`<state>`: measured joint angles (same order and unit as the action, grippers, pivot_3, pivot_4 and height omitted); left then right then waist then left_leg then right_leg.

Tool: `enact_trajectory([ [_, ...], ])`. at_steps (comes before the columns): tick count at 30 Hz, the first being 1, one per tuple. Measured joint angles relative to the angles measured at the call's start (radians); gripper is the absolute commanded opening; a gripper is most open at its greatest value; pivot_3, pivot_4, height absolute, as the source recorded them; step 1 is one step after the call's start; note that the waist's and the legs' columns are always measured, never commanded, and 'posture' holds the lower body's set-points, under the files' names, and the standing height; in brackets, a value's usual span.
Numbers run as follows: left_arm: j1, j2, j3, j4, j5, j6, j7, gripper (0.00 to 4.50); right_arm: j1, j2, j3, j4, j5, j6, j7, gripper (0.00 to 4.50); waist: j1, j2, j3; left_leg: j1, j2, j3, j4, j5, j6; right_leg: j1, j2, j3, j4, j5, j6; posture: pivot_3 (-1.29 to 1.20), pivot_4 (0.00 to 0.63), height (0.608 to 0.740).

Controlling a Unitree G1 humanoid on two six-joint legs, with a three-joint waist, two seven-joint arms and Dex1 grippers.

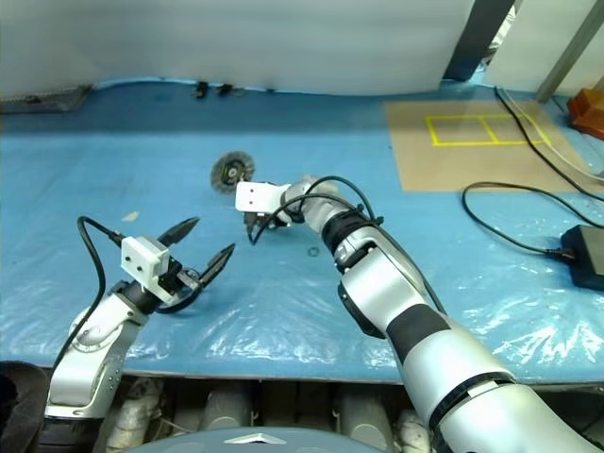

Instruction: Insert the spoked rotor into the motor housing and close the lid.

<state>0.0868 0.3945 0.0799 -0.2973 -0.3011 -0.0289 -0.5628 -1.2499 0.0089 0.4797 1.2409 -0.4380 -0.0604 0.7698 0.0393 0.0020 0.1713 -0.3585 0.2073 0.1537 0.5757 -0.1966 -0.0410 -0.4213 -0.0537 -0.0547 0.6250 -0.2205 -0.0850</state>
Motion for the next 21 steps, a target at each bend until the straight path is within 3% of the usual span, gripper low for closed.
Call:
enact_trajectory([
  [13,0.01,0.039,0.009,-0.046,-0.027,0.036,-0.027,4.5,0.04,0.021,-0.093,-0.136,0.093,0.183,0.217,1.92,-0.002,0.002,0.0,0.003,0.001,0.0,-0.004,0.0,0.0,0.0,0.001,0.001,-0.001,-0.001,-0.003,0.0,0.15,0.74],
  [21,0.124,0.074,0.05,-0.067,-0.049,0.036,-0.074,4.5,0.254,-0.029,-0.056,-0.569,0.119,0.403,0.363,1.92,0.002,0.001,0.0,0.005,0.001,0.001,-0.005,0.0,0.0,0.001,0.001,0.001,-0.002,-0.001,-0.002,0.0,0.15,0.74],
])
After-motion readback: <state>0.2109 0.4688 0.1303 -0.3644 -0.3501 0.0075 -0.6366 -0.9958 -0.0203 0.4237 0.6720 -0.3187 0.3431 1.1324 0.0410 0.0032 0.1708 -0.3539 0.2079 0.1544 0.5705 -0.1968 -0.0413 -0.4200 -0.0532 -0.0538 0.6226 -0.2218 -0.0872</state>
